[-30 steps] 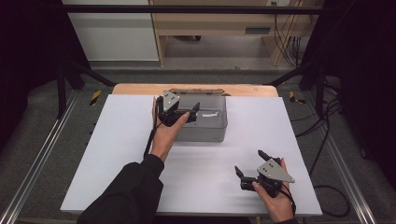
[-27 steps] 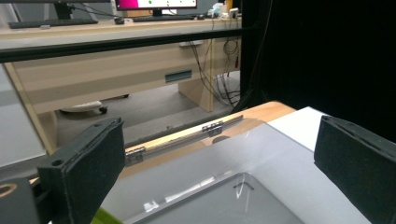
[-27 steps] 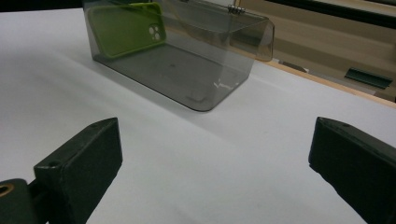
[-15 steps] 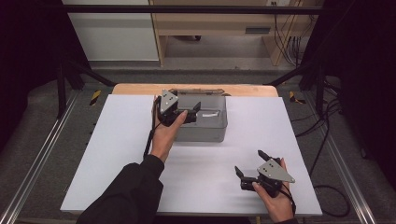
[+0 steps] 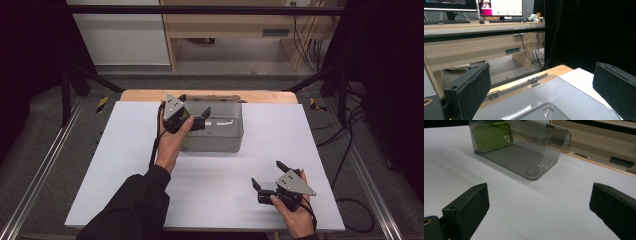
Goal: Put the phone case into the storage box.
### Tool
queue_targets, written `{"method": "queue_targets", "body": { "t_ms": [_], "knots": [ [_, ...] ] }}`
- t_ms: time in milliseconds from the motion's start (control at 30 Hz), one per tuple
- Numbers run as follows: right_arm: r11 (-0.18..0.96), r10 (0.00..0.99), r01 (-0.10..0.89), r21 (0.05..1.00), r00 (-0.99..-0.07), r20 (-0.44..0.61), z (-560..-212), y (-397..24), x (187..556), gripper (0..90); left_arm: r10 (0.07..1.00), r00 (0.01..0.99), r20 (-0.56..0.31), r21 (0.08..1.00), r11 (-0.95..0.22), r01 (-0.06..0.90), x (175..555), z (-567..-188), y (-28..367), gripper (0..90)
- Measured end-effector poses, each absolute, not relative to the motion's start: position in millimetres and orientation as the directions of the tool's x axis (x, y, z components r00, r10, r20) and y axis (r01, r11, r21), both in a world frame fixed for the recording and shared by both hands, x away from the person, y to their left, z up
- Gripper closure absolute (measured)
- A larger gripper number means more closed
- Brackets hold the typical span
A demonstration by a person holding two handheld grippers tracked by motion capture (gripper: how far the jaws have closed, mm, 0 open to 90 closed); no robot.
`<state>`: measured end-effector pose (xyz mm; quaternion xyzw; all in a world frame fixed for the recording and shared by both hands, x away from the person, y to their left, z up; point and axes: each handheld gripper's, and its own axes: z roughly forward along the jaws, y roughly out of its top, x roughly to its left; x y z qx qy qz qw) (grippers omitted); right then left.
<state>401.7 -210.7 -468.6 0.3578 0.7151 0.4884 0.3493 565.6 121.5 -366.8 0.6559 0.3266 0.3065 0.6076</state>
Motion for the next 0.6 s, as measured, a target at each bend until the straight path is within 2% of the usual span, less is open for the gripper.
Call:
{"method": "queue_targets", "body": {
  "t_ms": [600],
  "knots": [
    [0.245,0.852,0.178,0.953,-0.508,-0.124,-468,-213,402,3.0,0.823,0.568,-0.011,0.999,-0.013,0.039,561,-353,160,1.3]
  ]
}}
